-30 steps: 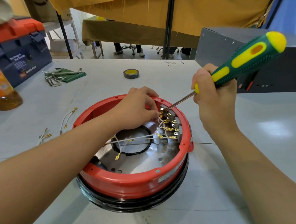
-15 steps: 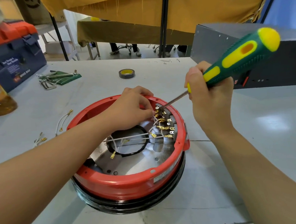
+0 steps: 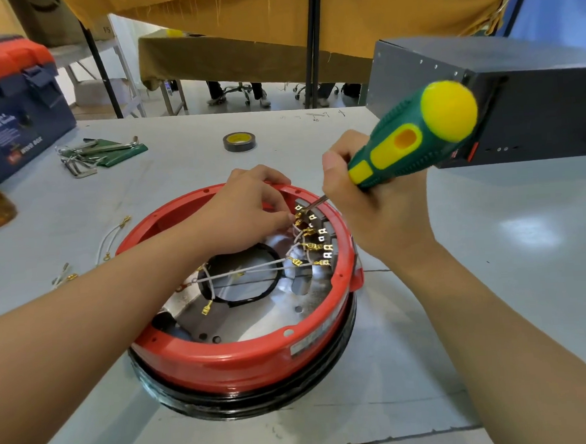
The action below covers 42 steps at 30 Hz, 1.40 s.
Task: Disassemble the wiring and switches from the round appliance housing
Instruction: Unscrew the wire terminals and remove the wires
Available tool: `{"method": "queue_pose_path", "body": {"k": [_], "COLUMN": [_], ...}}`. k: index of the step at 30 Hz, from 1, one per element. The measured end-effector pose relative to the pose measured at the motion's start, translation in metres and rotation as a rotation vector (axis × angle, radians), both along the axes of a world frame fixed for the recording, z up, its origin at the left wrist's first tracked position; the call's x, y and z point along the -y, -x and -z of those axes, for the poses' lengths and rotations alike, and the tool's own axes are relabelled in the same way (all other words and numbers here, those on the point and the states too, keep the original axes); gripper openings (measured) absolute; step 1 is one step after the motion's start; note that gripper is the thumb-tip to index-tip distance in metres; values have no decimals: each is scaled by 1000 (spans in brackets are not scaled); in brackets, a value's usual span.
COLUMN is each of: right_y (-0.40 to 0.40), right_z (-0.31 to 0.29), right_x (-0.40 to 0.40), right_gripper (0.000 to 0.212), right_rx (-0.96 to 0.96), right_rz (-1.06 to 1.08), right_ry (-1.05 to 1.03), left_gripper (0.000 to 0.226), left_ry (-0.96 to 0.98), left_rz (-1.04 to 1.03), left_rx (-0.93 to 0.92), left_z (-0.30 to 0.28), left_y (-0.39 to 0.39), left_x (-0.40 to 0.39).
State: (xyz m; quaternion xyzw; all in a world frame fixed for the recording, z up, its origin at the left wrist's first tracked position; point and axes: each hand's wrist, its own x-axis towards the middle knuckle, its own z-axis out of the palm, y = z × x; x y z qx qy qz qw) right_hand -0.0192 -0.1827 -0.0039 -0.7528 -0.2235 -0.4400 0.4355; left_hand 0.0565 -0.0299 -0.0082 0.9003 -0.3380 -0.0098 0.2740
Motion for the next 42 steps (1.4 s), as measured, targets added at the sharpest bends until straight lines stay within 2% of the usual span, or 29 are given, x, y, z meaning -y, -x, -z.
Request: {"method": "queue_pose_path", "body": {"k": [4,7,14,18,23,30,38,42], "right_y": [1,1,-4,-10,-14,-14,-7,-13], "right_z": [3,2,-1,-2,-3,-2,0,-1], "right_x": [-4,-5,-2,3,5,5,2,7], "right_gripper": [20,21,32,29,30,30,28,31], "right_rx": [45,43,-71,-157,-195,-205,-91,-177], "right_rz": [10,23,-2,-2,-23,-24,-33,-39], "right_ry": [109,102,-161,-348,-466,-496,-284,-437], "left_gripper": [13,13,13,13,15,15,14,13], "left_ry": [20,16,-14,-29,-38,-35,-36,-42], "left_rz": [11,12,-34,-45,-43,-54,-49,-51], "left_rx": [14,25,32,47,41,49,52,48], "left_z": [1,1,2,2,1,1,2,2], "left_y": [-1,0,-2,-2,-1,-1,-2,-1], "left_x": [0,1,1,1,1,1,1,1]}}
